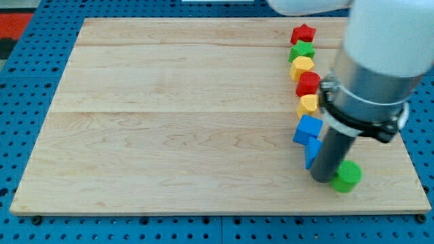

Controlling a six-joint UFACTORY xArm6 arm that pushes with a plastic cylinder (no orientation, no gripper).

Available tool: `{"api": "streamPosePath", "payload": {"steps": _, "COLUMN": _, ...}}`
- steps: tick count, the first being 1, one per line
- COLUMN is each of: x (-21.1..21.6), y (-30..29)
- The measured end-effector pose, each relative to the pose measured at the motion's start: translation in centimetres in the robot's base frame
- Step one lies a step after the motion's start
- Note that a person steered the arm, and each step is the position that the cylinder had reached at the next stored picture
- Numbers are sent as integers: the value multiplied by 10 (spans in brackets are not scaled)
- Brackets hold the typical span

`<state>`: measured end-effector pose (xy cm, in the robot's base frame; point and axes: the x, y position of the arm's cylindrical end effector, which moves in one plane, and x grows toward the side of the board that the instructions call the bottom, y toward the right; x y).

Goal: Move your arm above the red star

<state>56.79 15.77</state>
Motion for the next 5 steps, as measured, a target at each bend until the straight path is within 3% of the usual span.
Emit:
{"api": "streamPosePath", "payload": {"steps": 2, "x": 0, "y": -112}}
{"api": "streamPosePath", "payload": {"steps": 3, "x": -55, "y": -135}}
{"api": "streamPosePath", "payload": {"steps": 5, "x": -250, "y": -131}}
